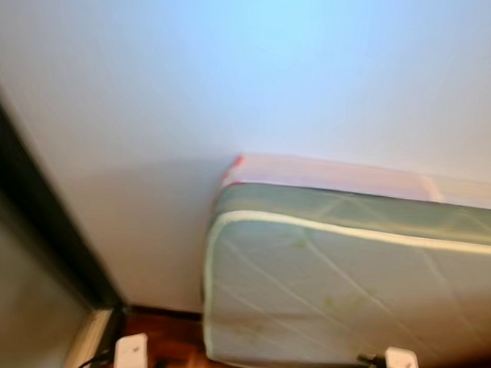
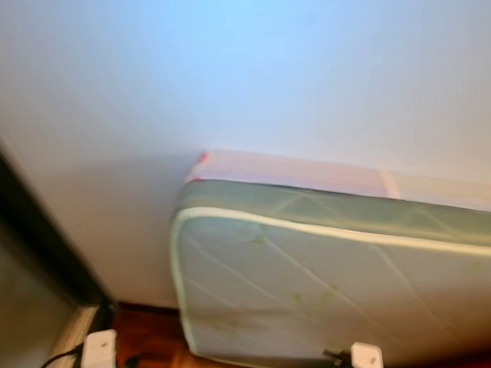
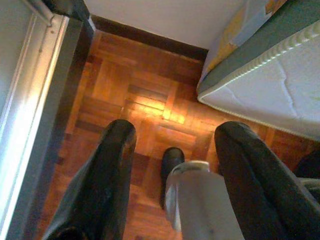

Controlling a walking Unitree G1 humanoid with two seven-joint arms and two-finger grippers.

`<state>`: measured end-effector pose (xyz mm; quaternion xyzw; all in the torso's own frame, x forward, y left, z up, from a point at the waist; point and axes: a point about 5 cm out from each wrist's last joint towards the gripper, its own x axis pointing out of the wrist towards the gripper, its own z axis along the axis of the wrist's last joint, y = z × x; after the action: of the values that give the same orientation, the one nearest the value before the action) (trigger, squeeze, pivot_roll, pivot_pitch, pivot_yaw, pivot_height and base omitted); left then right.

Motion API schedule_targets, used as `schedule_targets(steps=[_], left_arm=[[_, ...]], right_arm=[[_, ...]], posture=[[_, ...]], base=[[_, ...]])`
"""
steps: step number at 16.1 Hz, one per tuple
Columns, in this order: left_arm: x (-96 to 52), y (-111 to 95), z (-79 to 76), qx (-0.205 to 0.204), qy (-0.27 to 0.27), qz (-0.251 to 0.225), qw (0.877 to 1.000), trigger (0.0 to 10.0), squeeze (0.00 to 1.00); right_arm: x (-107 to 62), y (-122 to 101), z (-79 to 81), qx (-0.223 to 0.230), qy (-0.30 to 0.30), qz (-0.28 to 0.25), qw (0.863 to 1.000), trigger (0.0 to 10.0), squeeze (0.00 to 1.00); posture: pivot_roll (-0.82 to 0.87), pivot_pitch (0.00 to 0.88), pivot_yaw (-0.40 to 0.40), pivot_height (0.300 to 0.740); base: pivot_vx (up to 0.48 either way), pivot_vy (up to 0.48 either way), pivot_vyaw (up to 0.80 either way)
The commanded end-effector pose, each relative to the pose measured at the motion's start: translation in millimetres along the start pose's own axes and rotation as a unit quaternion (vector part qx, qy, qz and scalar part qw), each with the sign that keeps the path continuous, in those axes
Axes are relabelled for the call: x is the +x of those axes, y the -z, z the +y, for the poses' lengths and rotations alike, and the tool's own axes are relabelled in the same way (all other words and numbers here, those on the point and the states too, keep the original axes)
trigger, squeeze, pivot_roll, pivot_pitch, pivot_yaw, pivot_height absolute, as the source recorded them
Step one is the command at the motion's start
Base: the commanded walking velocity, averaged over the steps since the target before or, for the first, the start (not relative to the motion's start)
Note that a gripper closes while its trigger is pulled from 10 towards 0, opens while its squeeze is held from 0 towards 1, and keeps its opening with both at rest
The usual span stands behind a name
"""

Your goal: Clean up the room

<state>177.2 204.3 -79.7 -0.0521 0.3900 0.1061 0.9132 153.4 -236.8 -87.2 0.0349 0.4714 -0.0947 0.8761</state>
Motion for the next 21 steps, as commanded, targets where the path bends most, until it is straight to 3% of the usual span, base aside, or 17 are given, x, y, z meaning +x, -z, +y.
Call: schedule_targets(steps=[1, 21], left_arm=[[6.5, -21.2, 27.5, 0.121, 0.038, 0.045, 0.991, 10.0, 0.00], [7.8, -22.9, 22.5, 0.145, 0.048, 0.049, 0.987, 10.0, 0.00]], right_arm=[[8.5, -39.1, 36.5, 0.048, -0.065, -0.033, 0.996, 10.0, 0.00], [9.0, -43.5, 37.6, 0.037, -0.071, -0.032, 0.996, 10.0, 0.00]], posture=[[0.01, 0.000, 0.001, 0.740], [0.01, 0.000, 0.004, 0.740]], base=[[0.000, 0.000, -0.78], [0.000, 0.000, -0.78]])
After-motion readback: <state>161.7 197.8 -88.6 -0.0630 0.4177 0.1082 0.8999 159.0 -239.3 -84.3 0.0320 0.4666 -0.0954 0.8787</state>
